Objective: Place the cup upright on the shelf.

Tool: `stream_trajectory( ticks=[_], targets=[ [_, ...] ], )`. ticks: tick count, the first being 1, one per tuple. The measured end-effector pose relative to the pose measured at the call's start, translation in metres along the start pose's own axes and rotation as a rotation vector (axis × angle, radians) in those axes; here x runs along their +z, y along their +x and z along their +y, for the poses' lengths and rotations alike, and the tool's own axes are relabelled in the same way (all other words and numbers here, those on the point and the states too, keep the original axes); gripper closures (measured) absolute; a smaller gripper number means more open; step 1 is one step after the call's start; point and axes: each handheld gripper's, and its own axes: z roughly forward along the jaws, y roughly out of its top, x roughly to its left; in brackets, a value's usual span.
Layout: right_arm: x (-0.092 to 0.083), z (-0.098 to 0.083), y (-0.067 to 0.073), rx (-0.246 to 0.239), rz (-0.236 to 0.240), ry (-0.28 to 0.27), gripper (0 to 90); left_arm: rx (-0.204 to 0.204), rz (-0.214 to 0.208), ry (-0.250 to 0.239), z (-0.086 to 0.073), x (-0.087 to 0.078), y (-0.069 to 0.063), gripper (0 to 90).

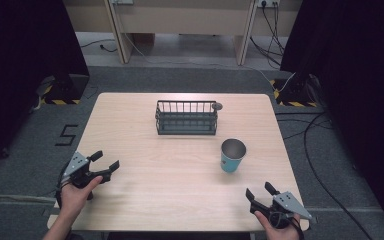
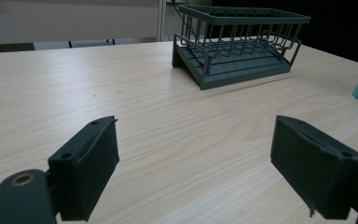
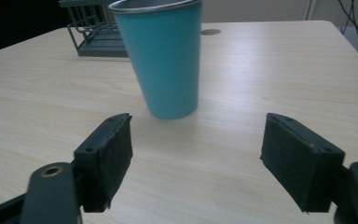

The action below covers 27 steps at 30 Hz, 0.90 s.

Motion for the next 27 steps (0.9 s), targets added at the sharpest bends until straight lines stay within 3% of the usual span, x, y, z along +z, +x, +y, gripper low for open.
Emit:
stream_trajectory(
  ticks=[13, 27],
  targets=[
    [0.009, 0.004, 0.007, -0.001, 0.016, 0.000, 18.4, 0.006, -0.007, 0.004, -0.001, 0.002, -0.002, 14.3],
    [0.038, 0.024, 0.017, -0.049, 0.058, -0.002, 15.6, 0.002, -0.007, 0.002, -0.001, 0.002, -0.003, 14.3]
  ],
)
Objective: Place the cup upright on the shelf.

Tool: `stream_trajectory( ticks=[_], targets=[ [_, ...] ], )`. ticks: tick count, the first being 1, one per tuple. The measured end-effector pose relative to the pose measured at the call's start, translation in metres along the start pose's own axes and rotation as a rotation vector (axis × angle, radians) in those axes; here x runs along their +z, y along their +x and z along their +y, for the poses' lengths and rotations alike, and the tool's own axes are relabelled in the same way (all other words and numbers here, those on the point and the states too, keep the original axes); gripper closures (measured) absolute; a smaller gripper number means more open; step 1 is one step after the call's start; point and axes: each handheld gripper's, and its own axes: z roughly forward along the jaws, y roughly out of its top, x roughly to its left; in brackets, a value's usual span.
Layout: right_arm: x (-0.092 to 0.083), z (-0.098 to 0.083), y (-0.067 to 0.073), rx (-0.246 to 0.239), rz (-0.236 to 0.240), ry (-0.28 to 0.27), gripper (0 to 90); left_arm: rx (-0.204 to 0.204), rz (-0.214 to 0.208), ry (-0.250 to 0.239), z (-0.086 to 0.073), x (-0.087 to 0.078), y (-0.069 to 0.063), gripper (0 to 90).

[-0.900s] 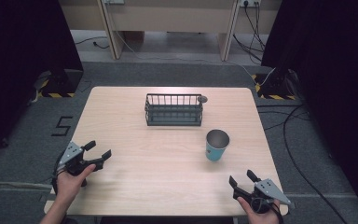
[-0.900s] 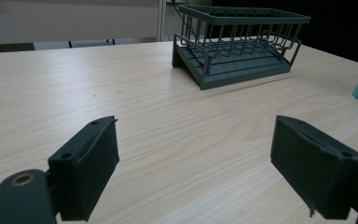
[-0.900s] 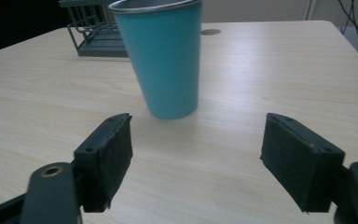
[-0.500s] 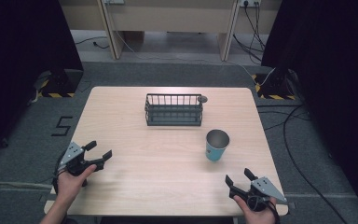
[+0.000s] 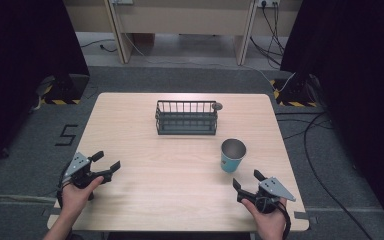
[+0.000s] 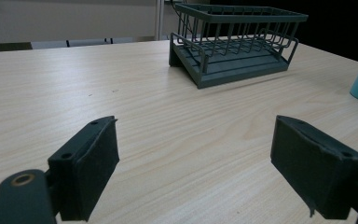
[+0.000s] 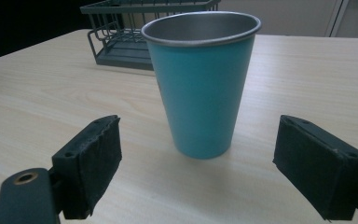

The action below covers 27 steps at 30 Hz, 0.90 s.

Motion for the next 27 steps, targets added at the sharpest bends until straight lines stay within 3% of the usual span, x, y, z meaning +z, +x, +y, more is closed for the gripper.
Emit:
stream_trajectory(
  ticks=[9, 27],
  targets=[
    [0.027, 0.013, -0.002, -0.014, -0.004, 0.007, 15.1, -0.002, 0.001, 0.002, 0.000, 0.000, 0.000, 14.3],
    [0.063, 0.022, -0.003, -0.019, -0.010, 0.030, 13.8, -0.001, -0.006, 0.005, 0.000, 0.001, 0.000, 14.4]
  ],
)
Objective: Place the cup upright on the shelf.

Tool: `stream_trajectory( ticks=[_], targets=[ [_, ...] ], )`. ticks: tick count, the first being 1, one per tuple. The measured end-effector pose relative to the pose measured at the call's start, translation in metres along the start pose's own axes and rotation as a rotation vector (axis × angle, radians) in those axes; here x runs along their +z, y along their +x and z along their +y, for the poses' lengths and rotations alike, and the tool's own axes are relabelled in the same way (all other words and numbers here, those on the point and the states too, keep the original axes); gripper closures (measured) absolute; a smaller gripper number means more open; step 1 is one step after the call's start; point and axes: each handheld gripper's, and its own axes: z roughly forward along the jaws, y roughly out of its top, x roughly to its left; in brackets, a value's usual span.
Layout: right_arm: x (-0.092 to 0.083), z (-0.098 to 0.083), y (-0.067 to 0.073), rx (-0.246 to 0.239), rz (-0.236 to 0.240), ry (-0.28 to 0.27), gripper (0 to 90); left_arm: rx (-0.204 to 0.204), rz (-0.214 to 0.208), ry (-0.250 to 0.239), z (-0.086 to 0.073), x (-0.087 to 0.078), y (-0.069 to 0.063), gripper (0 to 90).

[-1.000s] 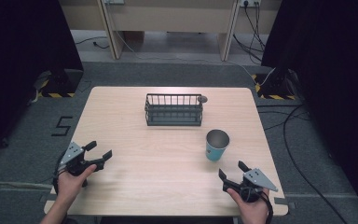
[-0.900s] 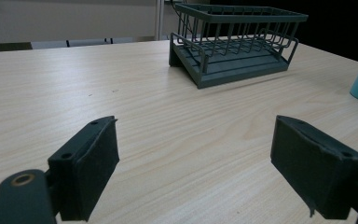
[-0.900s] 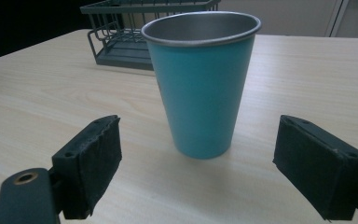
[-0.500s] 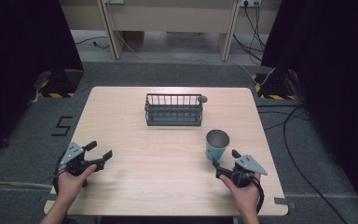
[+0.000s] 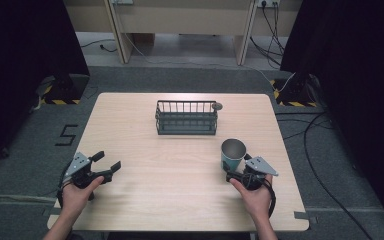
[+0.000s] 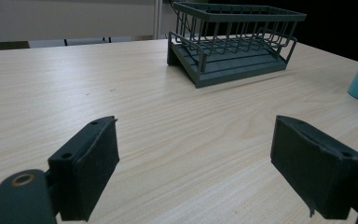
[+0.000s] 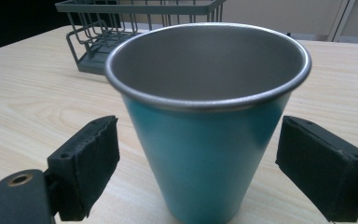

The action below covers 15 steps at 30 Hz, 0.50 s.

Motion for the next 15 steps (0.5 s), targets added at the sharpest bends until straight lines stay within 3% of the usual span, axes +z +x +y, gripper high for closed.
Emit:
stream_trajectory(
  ticks=[15],
  targets=[
    [0.018, 0.003, -0.001, 0.004, -0.004, -0.001, 14.4, -0.001, -0.002, 0.000, 0.000, 0.000, 0.000, 14.4]
  ],
)
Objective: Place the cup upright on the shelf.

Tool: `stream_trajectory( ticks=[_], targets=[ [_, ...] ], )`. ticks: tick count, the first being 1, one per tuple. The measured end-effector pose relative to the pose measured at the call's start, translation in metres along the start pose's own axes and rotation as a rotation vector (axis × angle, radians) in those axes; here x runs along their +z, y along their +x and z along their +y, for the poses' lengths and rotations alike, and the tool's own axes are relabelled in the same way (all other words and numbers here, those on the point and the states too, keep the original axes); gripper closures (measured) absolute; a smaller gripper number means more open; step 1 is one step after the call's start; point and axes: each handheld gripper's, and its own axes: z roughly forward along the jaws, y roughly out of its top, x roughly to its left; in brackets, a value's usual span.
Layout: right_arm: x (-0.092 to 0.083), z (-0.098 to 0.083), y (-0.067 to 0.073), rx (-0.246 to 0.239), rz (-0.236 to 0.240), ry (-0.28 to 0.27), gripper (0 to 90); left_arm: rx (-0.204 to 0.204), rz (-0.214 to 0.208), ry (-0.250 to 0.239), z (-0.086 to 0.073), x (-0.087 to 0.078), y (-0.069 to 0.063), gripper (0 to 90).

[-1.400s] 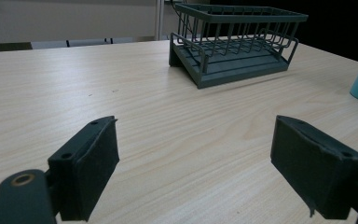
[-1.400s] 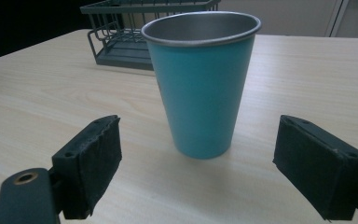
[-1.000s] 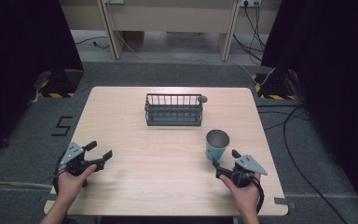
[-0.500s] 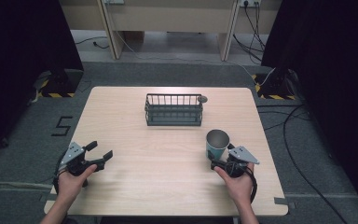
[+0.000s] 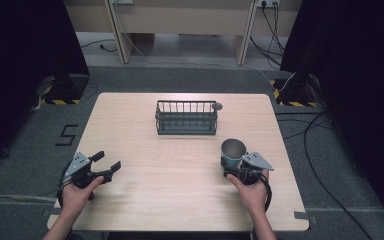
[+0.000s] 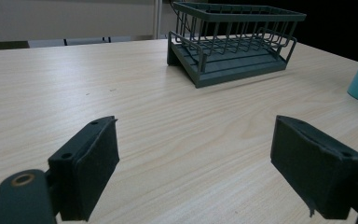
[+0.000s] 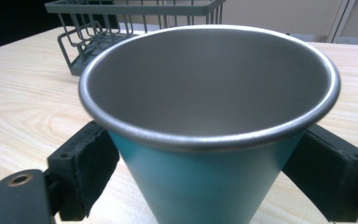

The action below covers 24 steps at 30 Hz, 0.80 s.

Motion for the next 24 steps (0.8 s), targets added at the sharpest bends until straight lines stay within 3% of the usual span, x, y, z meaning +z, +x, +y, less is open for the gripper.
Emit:
stream_trajectory(
  ticks=[13, 24],
  targets=[
    [0.007, 0.000, 0.000, -0.004, 0.019, -0.029, 15.4, 0.002, -0.005, 0.003, 0.000, 0.001, -0.001, 14.4],
    [0.015, 0.000, 0.001, 0.006, 0.021, -0.021, 15.1, 0.000, -0.006, 0.001, 0.000, 0.000, -0.001, 14.4]
  ],
)
